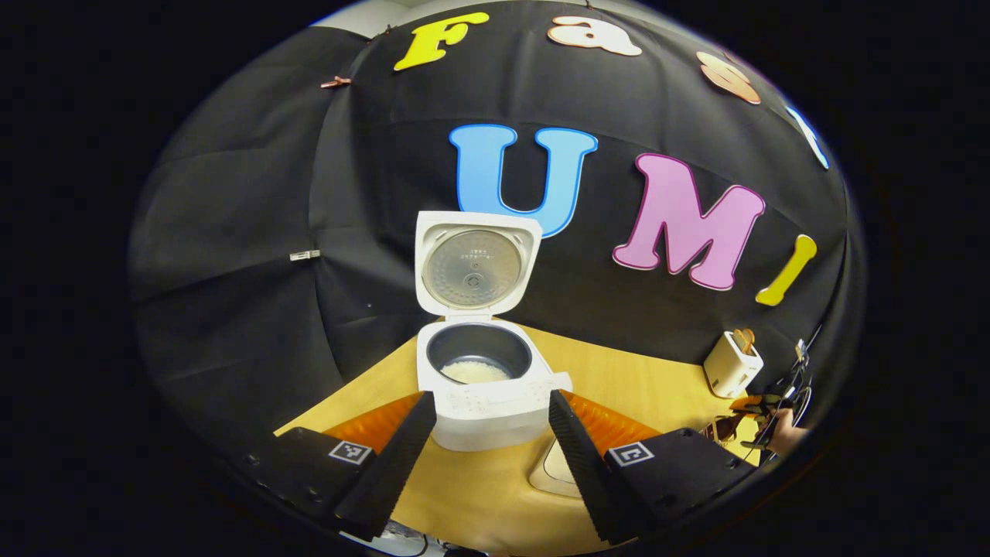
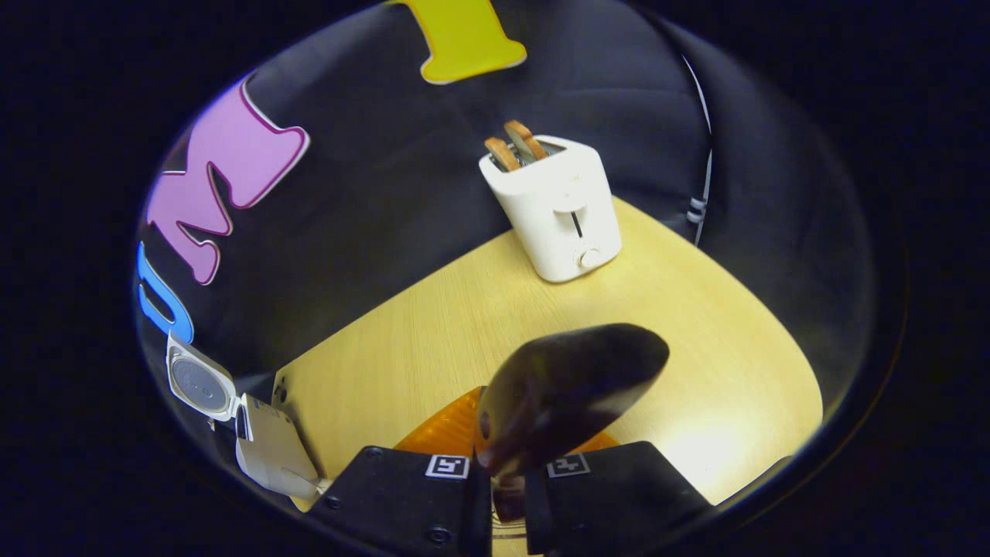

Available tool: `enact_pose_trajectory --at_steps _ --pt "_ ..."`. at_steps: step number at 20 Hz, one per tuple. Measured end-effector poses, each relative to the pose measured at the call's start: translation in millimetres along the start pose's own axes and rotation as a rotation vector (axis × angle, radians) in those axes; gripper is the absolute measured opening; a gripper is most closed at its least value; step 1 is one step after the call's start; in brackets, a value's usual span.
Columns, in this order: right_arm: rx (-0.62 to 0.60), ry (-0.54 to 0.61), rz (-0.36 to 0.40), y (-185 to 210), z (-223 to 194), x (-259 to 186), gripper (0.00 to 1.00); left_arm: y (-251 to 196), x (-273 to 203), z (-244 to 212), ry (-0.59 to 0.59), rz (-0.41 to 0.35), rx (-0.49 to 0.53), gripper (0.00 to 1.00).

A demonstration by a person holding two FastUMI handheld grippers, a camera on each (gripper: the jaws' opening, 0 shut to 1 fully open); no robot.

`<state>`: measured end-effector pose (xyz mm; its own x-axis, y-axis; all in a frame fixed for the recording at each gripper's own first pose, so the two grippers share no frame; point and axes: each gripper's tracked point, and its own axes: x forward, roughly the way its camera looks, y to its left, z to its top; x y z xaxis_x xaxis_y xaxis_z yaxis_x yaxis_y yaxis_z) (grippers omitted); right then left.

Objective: Close the left gripper, press the button to open the rice cooker; take a wooden spoon from the chopstick holder with the right hand, scoop a spoonful of rice and pour it into the rice cooker, then put the wooden spoon back into the chopstick holder.

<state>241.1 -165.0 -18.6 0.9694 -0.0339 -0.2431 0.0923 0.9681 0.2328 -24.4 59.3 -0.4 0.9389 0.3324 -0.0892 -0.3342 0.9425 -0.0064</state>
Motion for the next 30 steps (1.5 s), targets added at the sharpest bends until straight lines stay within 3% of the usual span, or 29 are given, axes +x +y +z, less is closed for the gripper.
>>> enact_pose_trajectory --at_steps 5,10,16,19,26,27,29,30 --pt "-0.02 -0.117 -0.012 23.1 41.8 -52.5 0.1 -9.0 12.5 1.2 -0.006 -0.087 0.048 0.95" --pt "-0.001 -0.173 0.049 87.2 44.6 -116.3 0.1 -2.8 27.2 10.2 -0.02 -0.222 0.008 0.95" --pt "-0.005 -0.151 0.116 176.0 -13.7 -148.5 0.1 47.3 42.0 2.4 0.007 -0.278 0.008 0.95" --pt "0.003 -0.112 0.13 208.1 -54.9 -146.4 0.1 72.7 48.8 2.9 0.004 -0.285 0.086 0.94" --pt "-0.014 -0.083 0.06 228.9 -130.5 -117.7 0.1 102.5 55.9 -1.5 0.04 -0.323 0.075 0.94" --pt "-0.023 -0.092 0.038 227.7 -138.0 -111.4 0.1 108.4 57.6 -6.8 0.056 -0.318 0.082 0.89" --pt "-0.077 -0.12 -0.005 222.2 -151.8 -100.0 0.1 119.6 61.2 -17.0 0.095 -0.307 0.097 0.94" --pt "-0.101 -0.126 -0.033 218.4 -160.2 -94.2 0.22 124.5 61.8 -21.5 0.113 -0.304 0.103 0.94"
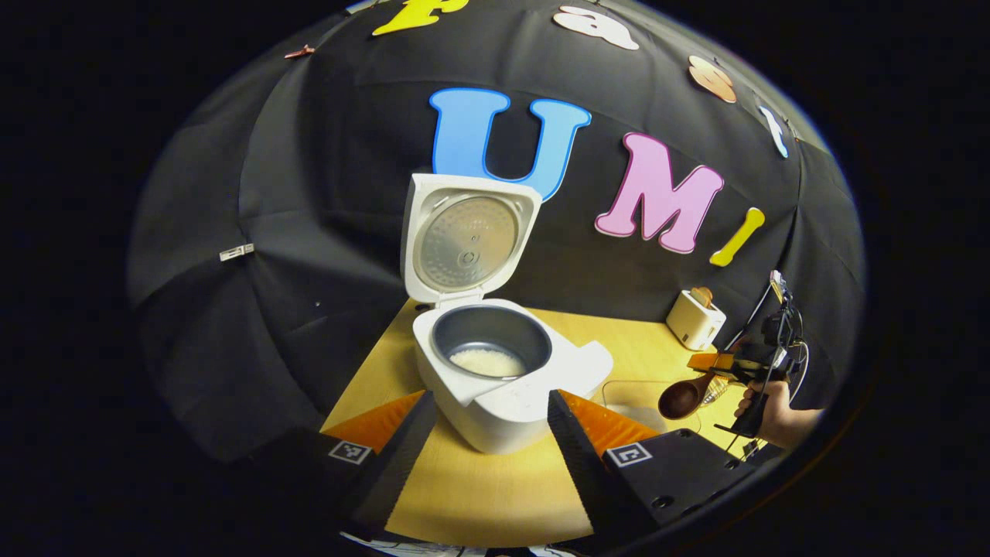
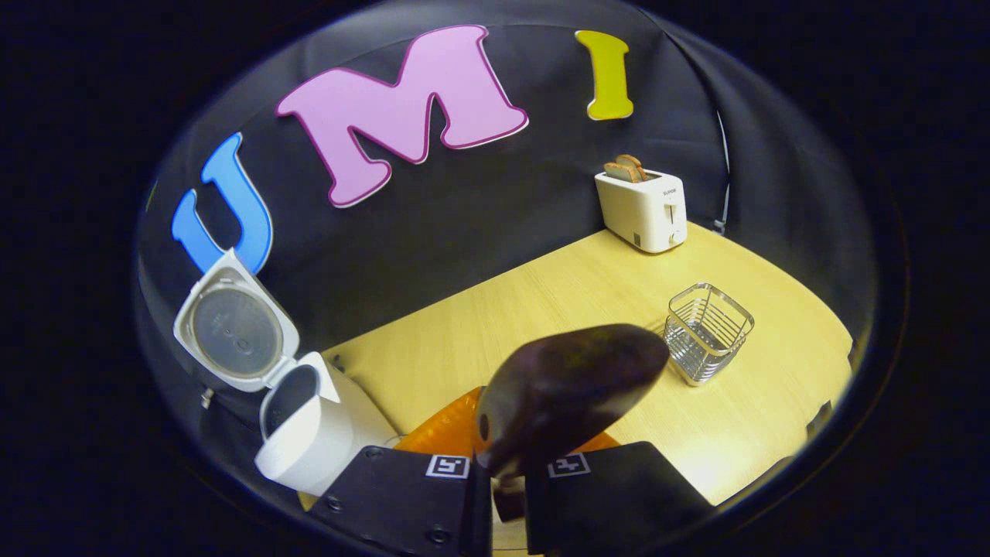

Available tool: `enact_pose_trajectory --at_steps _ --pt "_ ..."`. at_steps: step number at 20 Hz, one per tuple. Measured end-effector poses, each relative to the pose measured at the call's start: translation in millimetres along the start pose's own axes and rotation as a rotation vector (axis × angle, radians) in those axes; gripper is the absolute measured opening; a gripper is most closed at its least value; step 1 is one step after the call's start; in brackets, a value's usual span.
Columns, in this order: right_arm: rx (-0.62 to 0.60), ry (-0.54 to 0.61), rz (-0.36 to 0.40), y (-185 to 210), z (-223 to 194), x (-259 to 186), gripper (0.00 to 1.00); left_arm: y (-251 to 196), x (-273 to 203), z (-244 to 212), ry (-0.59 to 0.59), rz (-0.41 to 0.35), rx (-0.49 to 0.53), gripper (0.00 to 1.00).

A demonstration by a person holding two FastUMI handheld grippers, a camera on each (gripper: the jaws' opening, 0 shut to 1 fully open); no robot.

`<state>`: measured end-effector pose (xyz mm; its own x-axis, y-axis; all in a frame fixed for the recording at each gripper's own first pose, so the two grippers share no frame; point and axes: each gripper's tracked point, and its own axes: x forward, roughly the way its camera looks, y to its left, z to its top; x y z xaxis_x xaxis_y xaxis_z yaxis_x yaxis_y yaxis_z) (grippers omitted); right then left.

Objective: Close the left gripper, press the button to open the rice cooker; take a wooden spoon from the chopstick holder with the right hand, scoop a spoonful of rice and pour it into the rice cooker, then put the wooden spoon back into the chopstick holder.

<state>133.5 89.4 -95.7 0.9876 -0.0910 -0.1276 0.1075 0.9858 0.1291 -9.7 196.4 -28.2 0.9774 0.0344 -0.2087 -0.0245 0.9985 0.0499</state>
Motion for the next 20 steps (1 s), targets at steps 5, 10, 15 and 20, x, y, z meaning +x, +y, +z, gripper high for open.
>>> enact_pose_trajectory --at_steps 5,10,15,20 --pt "-0.053 0.0 -0.091 -1.5 -25.6 21.0 0.1 9.6 8.1 -5.2 0.027 -0.008 -0.019 0.95" --pt "-0.068 0.015 -0.1 19.1 -34.7 33.3 0.1 17.5 14.1 -5.1 0.014 -0.009 -0.055 0.94" --pt "-0.033 0.153 -0.032 60.9 -90.5 30.8 0.1 28.3 10.9 -11.3 0.018 0.012 -0.09 0.94" --pt "-0.193 0.049 -0.034 52.4 -60.9 19.9 0.1 37.7 3.4 -10.1 0.003 0.036 -0.106 0.95"
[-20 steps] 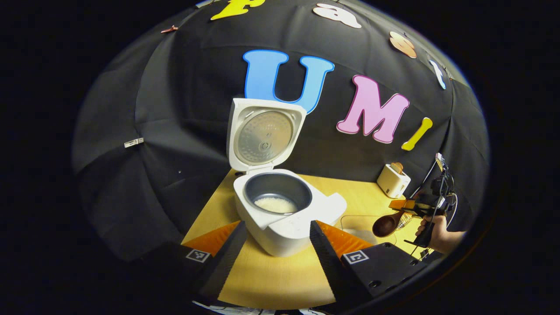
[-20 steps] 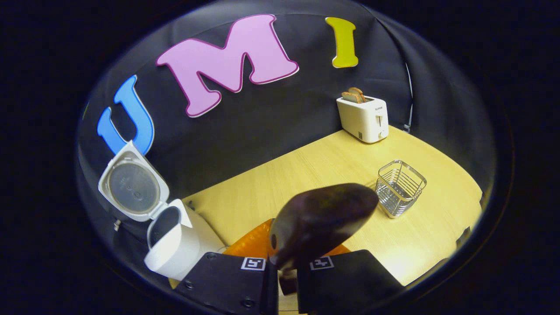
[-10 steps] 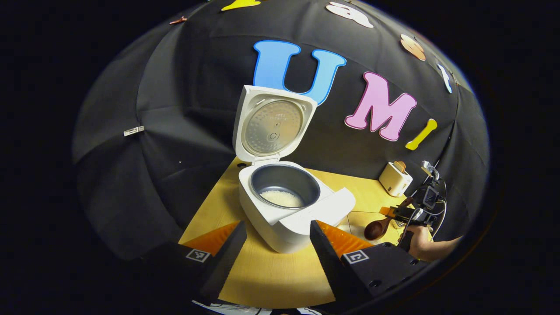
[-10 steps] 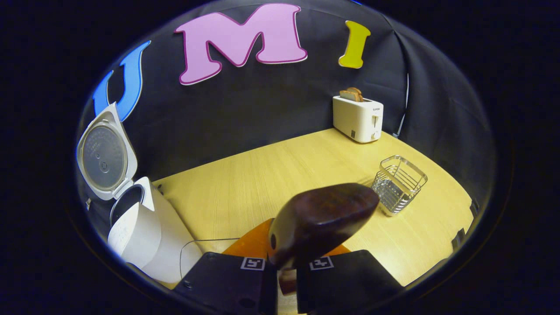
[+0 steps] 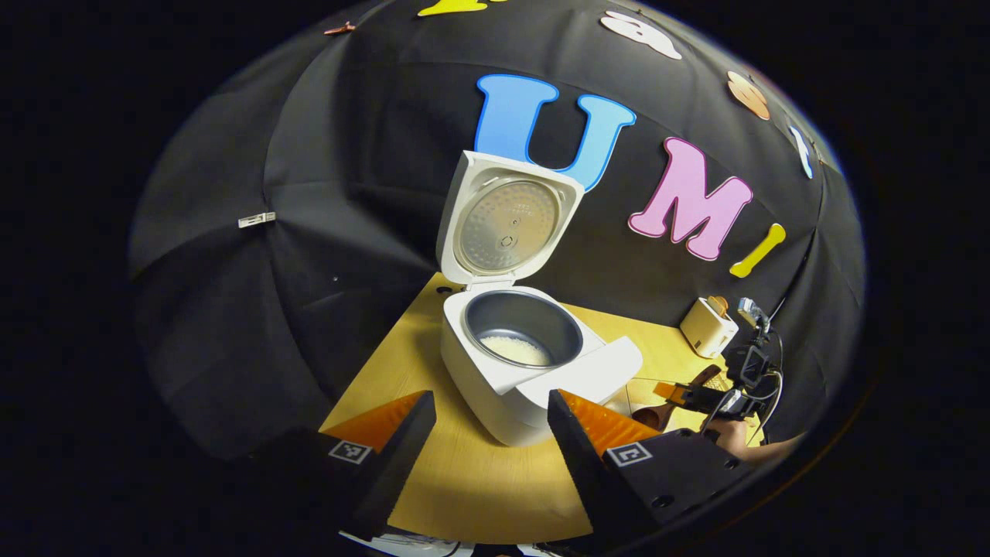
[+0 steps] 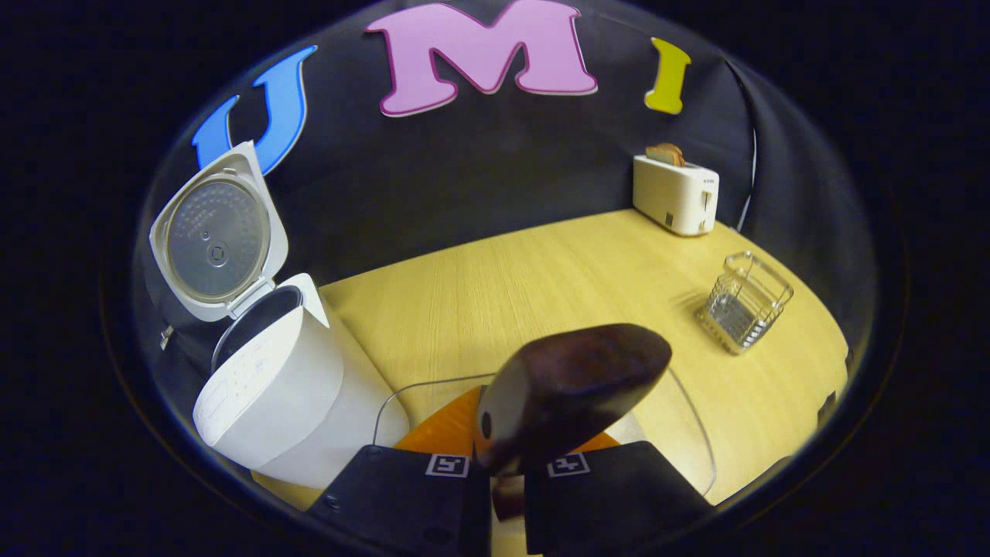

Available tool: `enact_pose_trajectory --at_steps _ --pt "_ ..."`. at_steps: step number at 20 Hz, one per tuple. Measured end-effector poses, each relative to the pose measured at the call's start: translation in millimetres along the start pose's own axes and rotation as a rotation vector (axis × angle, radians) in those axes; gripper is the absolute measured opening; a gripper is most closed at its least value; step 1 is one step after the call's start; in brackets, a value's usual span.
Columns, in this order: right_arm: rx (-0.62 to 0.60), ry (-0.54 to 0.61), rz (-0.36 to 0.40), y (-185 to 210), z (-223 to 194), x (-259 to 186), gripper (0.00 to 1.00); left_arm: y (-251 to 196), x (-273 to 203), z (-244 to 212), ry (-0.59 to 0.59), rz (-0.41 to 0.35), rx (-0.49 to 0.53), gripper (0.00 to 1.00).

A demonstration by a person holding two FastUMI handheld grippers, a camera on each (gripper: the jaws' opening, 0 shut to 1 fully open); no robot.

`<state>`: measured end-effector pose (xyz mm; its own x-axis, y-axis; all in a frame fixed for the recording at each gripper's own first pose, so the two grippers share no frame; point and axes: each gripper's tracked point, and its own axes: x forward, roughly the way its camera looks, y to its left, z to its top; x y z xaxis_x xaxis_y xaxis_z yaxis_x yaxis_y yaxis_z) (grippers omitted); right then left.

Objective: Close the left gripper, press the button to open the rice cooker; take a wooden spoon from the chopstick holder with the right hand, scoop a spoonful of rice and pour it into the rice cooker, then put the wooden spoon back into the chopstick holder.

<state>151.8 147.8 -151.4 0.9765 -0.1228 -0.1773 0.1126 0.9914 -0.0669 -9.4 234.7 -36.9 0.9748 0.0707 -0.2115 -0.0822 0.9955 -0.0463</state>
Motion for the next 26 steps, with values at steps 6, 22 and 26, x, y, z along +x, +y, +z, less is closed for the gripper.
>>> enact_pose_trajectory --at_steps 6,22,26 --pt "-0.134 0.044 -0.081 -44.2 -13.5 -6.3 0.09 -3.2 2.2 -12.0 0.018 -0.017 -0.026 0.95" --pt "0.36 0.321 0.177 46.2 -54.8 -13.9 0.1 -5.0 -8.7 -12.0 -0.008 -0.001 -0.059 0.94" --pt "0.42 0.338 0.216 53.1 -48.4 -16.0 0.1 -8.2 -11.0 -12.1 -0.009 -0.002 -0.051 0.94"
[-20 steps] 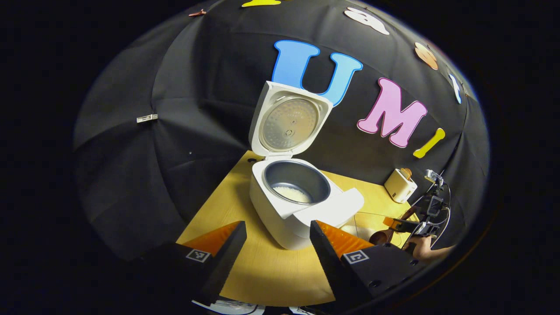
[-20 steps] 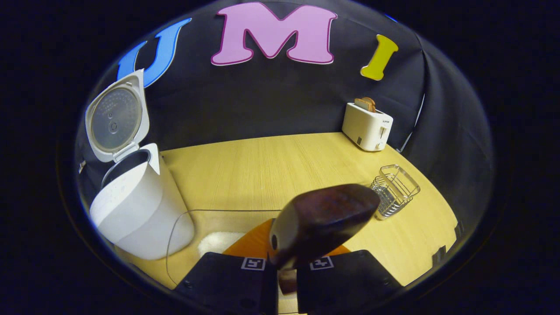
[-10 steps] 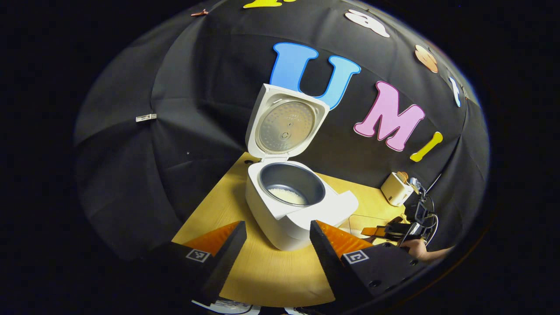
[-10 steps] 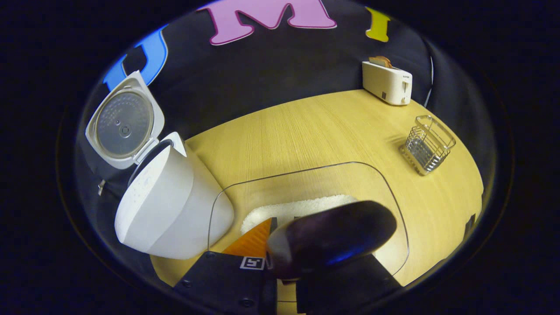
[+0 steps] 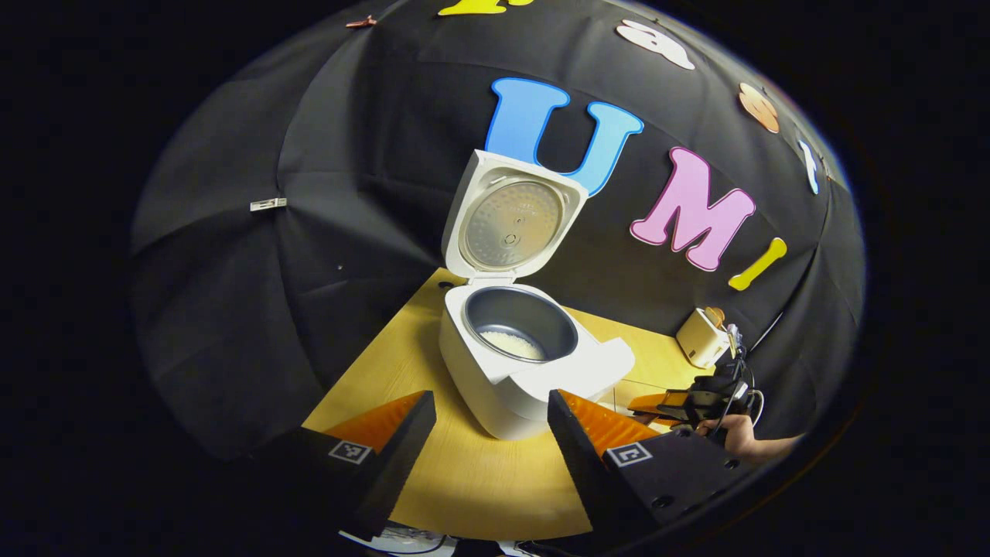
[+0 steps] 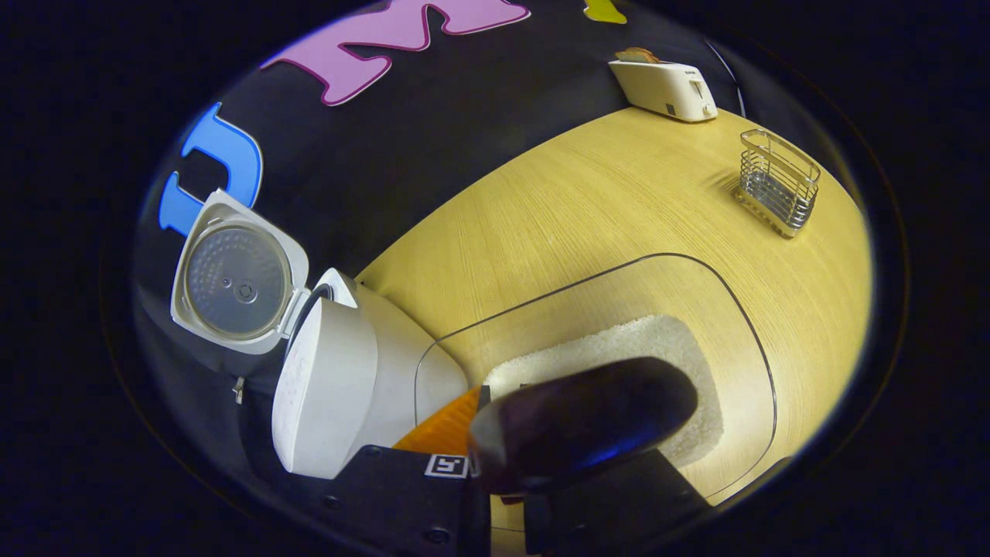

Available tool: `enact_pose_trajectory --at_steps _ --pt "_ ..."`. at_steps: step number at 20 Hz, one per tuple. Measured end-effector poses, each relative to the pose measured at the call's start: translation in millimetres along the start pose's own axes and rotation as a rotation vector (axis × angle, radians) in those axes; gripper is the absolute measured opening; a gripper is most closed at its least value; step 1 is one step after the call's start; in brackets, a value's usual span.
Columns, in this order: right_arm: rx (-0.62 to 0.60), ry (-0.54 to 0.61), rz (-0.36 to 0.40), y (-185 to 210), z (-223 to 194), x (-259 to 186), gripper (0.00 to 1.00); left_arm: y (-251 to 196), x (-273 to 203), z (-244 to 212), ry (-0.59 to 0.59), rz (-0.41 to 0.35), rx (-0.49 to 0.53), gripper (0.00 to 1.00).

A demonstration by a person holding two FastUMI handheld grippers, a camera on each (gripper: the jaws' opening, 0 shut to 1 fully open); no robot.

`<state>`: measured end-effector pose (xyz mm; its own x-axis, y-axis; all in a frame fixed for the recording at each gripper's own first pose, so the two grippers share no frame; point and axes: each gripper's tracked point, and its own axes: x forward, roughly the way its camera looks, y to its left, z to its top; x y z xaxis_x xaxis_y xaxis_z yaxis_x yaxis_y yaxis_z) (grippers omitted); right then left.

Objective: Close the left gripper, press the button to open the rice cooker; take a wooden spoon from the chopstick holder with the right hand, scoop a spoonful of rice and pour it into the rice cooker, then put the wooden spoon back into the chopstick holder.

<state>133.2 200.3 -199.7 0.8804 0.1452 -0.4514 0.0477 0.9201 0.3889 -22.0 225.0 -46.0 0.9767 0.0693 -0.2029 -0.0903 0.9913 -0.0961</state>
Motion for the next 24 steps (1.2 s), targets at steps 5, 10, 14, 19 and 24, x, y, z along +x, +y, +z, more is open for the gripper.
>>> enact_pose_trajectory --at_steps 5,10,14,19,24 --pt "0.151 0.0 0.055 -0.7 17.0 -14.4 0.1 -7.8 -0.1 1.8 -0.005 -0.012 0.01 0.94" --pt "0.273 -0.031 0.059 -22.2 40.5 -37.5 0.1 -18.5 -1.7 2.8 -0.013 -0.026 0.021 0.95" --pt "0.327 -0.079 0.08 -28.0 67.7 -56.1 0.1 -25.2 -1.3 1.2 -0.011 -0.036 0.026 0.94" --pt "0.392 -0.12 0.136 -17.6 98.6 -79.0 0.1 -35.4 -0.2 6.7 -0.025 -0.05 0.034 0.94" --pt "0.334 -0.142 0.203 16.0 130.6 -101.8 0.1 -41.4 1.0 9.8 -0.036 -0.063 0.037 0.94"
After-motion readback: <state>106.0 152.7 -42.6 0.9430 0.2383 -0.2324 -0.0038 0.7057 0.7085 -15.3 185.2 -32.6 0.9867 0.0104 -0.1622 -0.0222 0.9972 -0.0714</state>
